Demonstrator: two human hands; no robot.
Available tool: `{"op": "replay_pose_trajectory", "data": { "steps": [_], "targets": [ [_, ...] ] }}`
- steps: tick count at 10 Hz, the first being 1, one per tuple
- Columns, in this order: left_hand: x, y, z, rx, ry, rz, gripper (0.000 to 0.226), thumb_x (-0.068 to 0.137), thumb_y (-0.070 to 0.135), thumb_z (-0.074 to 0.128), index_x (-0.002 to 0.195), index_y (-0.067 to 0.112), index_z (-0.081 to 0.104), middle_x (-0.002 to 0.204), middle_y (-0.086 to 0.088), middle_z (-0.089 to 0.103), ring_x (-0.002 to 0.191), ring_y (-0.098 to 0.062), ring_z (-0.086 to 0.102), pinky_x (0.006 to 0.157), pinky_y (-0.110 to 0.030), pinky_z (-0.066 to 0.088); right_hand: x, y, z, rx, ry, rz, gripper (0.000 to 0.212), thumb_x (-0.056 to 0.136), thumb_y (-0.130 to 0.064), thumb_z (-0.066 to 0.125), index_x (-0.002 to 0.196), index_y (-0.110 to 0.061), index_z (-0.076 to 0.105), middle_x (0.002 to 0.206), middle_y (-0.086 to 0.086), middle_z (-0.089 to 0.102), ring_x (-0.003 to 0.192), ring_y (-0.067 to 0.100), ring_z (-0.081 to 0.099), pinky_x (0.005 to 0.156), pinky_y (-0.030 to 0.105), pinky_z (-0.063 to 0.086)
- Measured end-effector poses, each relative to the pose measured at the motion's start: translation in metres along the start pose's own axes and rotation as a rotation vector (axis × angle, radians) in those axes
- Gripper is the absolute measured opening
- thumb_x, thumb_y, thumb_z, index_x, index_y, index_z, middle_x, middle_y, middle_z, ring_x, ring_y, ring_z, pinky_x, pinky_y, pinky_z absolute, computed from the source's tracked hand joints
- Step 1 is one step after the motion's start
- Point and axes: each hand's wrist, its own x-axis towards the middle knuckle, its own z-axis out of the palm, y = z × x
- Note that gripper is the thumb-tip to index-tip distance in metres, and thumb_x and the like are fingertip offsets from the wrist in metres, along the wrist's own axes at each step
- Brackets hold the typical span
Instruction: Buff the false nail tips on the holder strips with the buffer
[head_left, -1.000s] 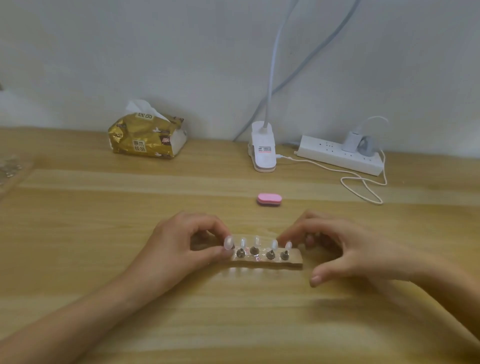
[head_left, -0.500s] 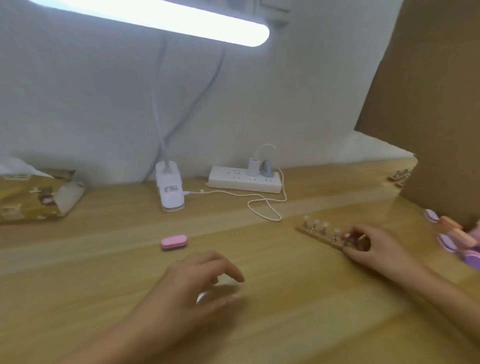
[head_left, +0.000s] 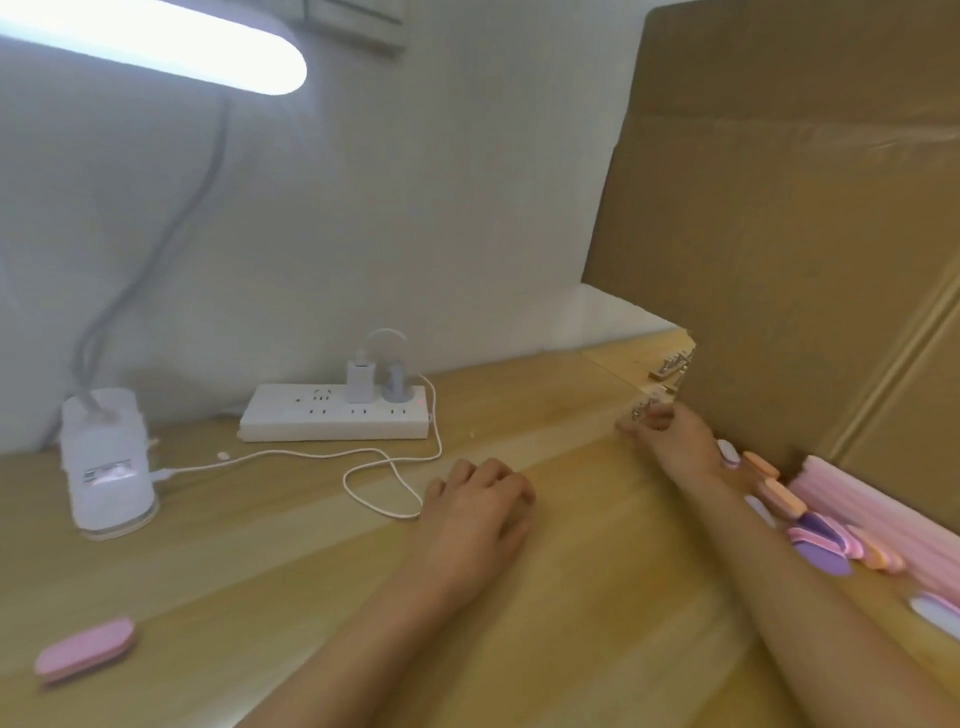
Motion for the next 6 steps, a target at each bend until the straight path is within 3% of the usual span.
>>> {"op": "replay_pose_trajectory", "data": {
  "steps": [1, 2, 3, 4, 5, 6],
  "targets": [
    [0.000, -0.004, -0.003, -0.154, 0.031, -0.033, 0.022, 0.094, 0.033, 0.057, 0.115, 0.036, 0.061, 0.123, 0.018, 0.053, 0.109, -0.012, 0.042, 0.093, -0.030, 0.036, -0.005, 0.001, 0.002, 0.024, -0.084, -0.218, 0.028, 0.091, -0.023, 0.074, 0.111, -0.012, 0.058, 0.106, -0.002, 0.067, 0.091, 0.005, 0.062, 0.075, 0.012, 0.045],
    [-0.001, -0.003, -0.006, -0.220, 0.039, -0.050, 0.019, 0.093, 0.029, 0.058, 0.109, 0.036, 0.064, 0.119, 0.018, 0.056, 0.104, -0.009, 0.043, 0.097, -0.031, 0.036, -0.010, 0.005, -0.003, -0.272, -0.148, -0.570, 0.011, 0.097, -0.024, 0.065, 0.105, -0.018, 0.061, 0.095, -0.014, 0.059, 0.084, 0.000, 0.055, 0.065, 0.011, 0.036],
    [0.000, -0.004, -0.005, -0.228, 0.050, -0.057, 0.018, 0.092, 0.029, 0.059, 0.108, 0.037, 0.064, 0.117, 0.020, 0.055, 0.103, -0.008, 0.043, 0.097, -0.031, 0.036, -0.003, 0.012, -0.007, -0.473, -0.238, -0.797, 0.010, 0.100, -0.026, 0.059, 0.109, -0.022, 0.060, 0.106, -0.011, 0.058, 0.101, 0.013, 0.050, 0.076, 0.025, 0.035],
    [0.000, -0.002, -0.004, -0.251, 0.052, -0.061, 0.018, 0.092, 0.029, 0.059, 0.105, 0.039, 0.064, 0.114, 0.022, 0.053, 0.102, -0.005, 0.043, 0.096, -0.030, 0.035, 0.021, 0.017, -0.009, -0.576, -0.221, -0.708, 0.019, 0.102, -0.039, 0.050, 0.115, -0.025, 0.054, 0.113, -0.005, 0.059, 0.110, 0.016, 0.046, 0.080, 0.033, 0.042],
    [0.001, -0.007, -0.002, -0.250, 0.062, -0.067, 0.018, 0.092, 0.028, 0.059, 0.104, 0.040, 0.064, 0.113, 0.022, 0.053, 0.103, -0.005, 0.043, 0.096, -0.030, 0.035, 0.055, 0.016, -0.010, -0.716, -0.136, -0.387, 0.037, 0.101, -0.053, 0.045, 0.115, -0.019, 0.049, 0.117, 0.007, 0.060, 0.120, 0.029, 0.045, 0.088, 0.042, 0.044],
    [0.001, -0.005, -0.003, -0.259, 0.071, -0.060, 0.018, 0.092, 0.027, 0.059, 0.106, 0.038, 0.064, 0.114, 0.021, 0.054, 0.104, -0.007, 0.044, 0.097, -0.032, 0.036, 0.066, 0.010, 0.006, -0.744, -0.105, -0.320, 0.037, 0.103, -0.048, 0.042, 0.118, -0.015, 0.048, 0.126, 0.012, 0.059, 0.123, 0.035, 0.043, 0.094, 0.046, 0.042]
  ]
}}
